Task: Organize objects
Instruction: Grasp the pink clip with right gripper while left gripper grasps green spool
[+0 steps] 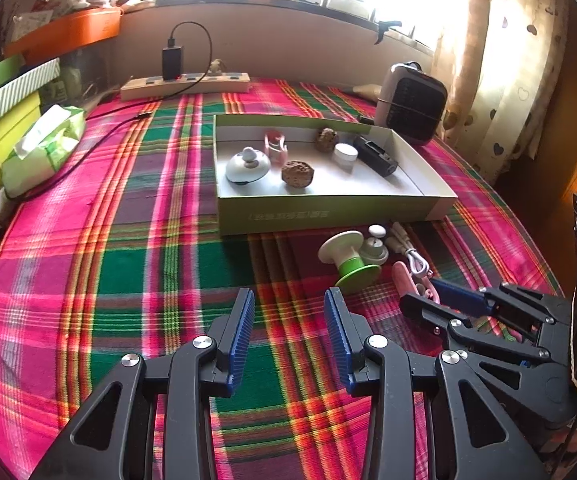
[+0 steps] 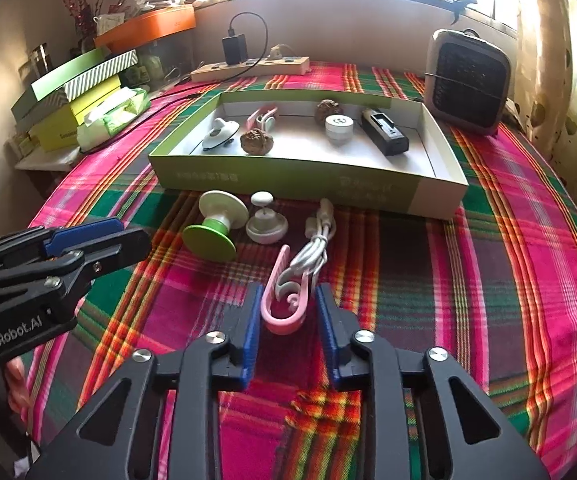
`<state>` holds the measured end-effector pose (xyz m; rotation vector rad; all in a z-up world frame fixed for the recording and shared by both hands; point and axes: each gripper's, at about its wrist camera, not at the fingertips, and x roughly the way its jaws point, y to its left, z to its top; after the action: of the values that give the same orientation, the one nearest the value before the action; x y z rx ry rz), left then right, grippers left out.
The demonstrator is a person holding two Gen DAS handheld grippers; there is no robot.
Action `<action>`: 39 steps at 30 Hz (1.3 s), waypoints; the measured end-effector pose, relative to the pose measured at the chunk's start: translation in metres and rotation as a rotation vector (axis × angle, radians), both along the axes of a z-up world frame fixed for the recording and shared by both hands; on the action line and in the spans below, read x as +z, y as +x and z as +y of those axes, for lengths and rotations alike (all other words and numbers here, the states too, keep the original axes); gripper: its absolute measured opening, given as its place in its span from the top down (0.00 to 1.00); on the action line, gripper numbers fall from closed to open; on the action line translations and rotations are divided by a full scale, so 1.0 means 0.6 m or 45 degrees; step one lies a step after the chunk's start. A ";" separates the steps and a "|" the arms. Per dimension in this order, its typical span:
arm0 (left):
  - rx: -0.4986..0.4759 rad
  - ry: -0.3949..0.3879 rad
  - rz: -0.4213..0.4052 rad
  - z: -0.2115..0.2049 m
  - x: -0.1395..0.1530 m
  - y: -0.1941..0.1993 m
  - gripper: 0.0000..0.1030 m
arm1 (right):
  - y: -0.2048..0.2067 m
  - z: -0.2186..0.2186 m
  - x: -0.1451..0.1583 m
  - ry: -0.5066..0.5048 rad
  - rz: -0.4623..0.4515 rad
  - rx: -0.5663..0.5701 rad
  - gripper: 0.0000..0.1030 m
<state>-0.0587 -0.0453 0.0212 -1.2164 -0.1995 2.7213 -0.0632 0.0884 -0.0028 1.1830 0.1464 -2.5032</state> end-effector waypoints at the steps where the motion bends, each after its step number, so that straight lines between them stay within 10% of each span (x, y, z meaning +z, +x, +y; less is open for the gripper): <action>1: -0.005 0.004 -0.002 0.001 0.000 -0.001 0.65 | 0.002 0.002 0.000 -0.001 0.000 0.003 0.76; 39: -0.049 -0.026 -0.086 0.064 -0.021 -0.060 0.59 | 0.050 0.113 0.001 -0.022 -0.030 0.054 0.78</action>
<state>-0.0950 -0.0069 0.0085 -1.3051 -0.1552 2.6580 -0.0331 0.1560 -0.0021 1.1892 0.1419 -2.4483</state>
